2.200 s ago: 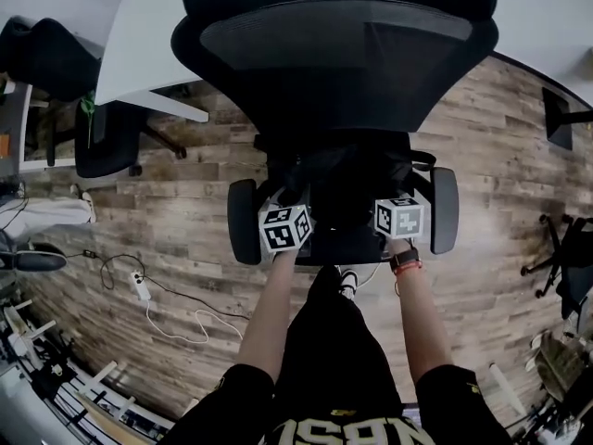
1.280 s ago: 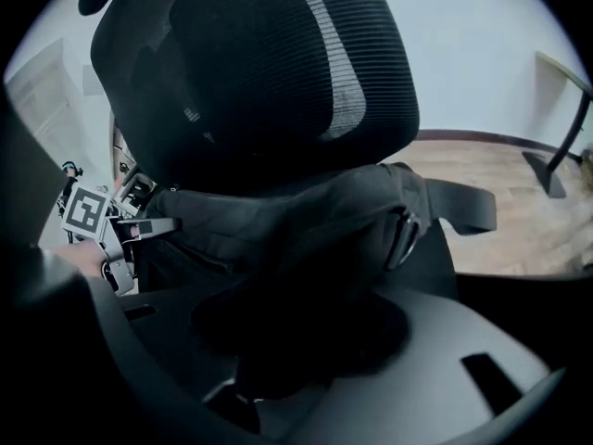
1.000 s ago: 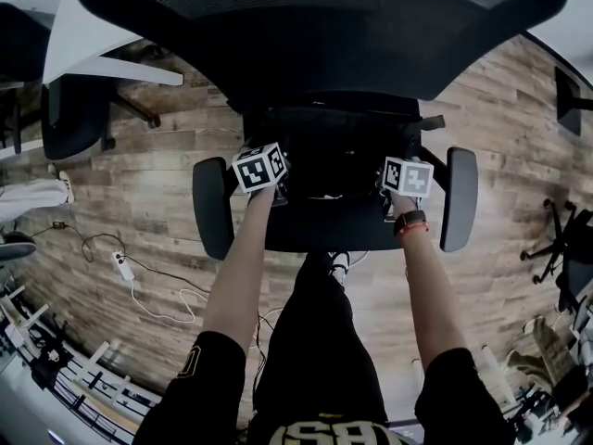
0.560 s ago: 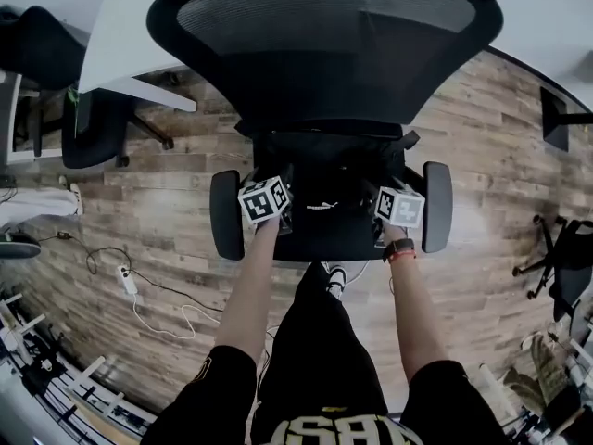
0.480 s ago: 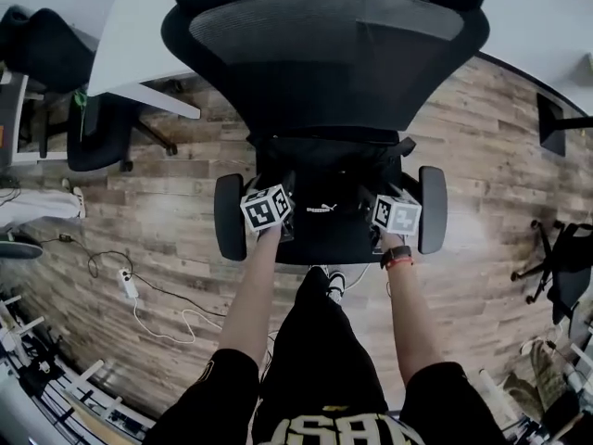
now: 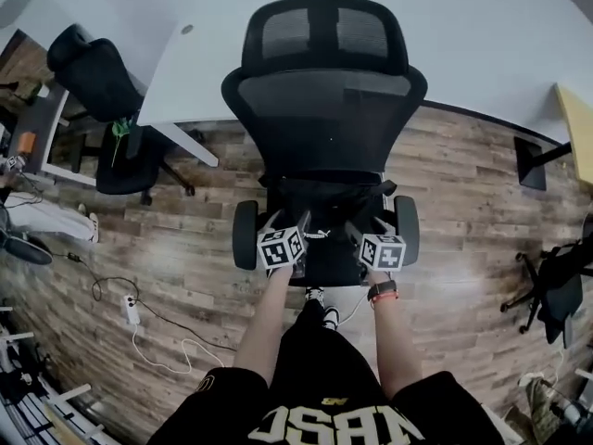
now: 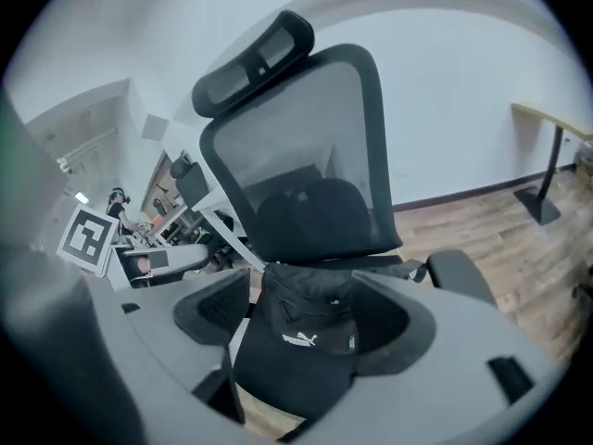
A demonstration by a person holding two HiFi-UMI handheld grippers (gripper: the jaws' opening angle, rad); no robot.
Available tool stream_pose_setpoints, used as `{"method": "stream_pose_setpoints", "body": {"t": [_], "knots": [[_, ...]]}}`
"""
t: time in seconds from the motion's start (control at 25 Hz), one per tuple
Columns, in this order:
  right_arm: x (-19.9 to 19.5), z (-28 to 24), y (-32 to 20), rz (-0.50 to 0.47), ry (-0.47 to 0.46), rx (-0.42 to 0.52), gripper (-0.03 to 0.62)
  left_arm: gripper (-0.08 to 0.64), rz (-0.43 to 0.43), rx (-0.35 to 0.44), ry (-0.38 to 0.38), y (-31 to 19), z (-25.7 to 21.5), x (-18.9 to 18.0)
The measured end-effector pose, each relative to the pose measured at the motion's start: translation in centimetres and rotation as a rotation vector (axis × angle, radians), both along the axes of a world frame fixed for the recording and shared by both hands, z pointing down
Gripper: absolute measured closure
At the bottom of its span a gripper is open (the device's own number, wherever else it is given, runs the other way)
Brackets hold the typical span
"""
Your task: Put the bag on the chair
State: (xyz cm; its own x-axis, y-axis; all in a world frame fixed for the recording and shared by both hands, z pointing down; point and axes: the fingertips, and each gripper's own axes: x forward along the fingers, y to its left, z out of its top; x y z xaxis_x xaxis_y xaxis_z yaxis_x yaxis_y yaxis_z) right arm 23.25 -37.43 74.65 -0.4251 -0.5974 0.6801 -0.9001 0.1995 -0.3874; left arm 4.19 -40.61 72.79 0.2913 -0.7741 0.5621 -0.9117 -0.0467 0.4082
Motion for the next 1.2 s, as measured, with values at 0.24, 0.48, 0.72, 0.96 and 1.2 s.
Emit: {"method": "stream_pose_setpoints", "body": {"t": [0.24, 0.48, 0.72, 0.96, 1.2], "knots": [[0.4, -8.1, 0.8, 0.021, -0.008, 0.132, 0.274, 0.232, 0.054, 0.137, 0.006, 1.6, -8.9, 1.5], [0.5, -16.5, 2.6, 0.023, 0.014, 0.298, 0.306, 0.288, 0.071, 0.304, -0.088, 4.0, -17.6, 1.1], [0.2, -25.2, 3.2, 0.006, 0.036, 0.487, 0.385, 0.365, 0.076, 0.460, -0.155, 5.6, -25.4, 1.3], [-0.1, -31.5, 3.5, 0.001, 0.037, 0.628, 0.454, 0.416, 0.073, 0.585, -0.160, 6.5, -31.5, 2.3], [-0.5, -34.5, 3.7, 0.001, 0.059, 0.702, 0.548, 0.502, 0.051, 0.654, -0.187, 7.2, -34.7, 2.0]]}}
